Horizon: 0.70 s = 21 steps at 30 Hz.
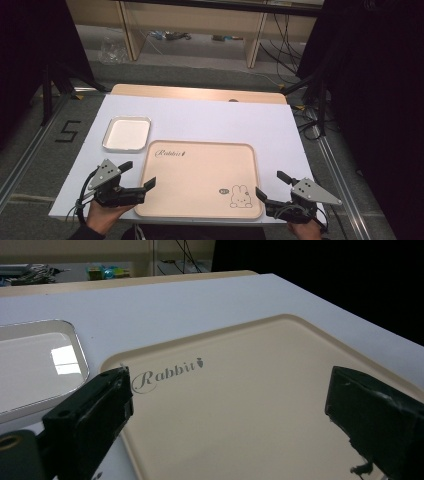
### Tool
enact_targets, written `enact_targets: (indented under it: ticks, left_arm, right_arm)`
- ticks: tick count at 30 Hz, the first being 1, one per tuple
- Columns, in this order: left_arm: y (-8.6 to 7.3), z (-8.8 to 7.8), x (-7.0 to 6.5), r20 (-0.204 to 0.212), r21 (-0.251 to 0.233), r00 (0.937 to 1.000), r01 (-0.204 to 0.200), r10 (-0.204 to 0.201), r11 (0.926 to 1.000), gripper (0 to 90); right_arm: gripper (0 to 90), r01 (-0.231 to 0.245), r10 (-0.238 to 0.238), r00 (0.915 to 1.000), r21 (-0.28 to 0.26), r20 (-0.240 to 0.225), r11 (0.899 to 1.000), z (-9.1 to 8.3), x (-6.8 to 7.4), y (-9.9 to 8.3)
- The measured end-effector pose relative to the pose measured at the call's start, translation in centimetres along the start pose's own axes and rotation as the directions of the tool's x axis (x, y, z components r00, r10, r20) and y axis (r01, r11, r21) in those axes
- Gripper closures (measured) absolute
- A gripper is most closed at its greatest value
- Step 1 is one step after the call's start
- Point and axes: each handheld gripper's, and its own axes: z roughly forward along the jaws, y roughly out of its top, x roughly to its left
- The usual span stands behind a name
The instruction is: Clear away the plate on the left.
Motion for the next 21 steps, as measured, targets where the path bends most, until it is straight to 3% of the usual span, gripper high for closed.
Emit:
enact_targets:
  ticks: [21]
  left_arm:
    - [0.02, 0.2, 0.15, -0.006, 0.02, 1.0, 0.002, -0.002, 0.9998, 4.6]
  right_arm:
    - [15.3, 0.0, 0.0, 1.0, 0.0, 0.001, 1.0, 0.01, 0.0, 0.0]
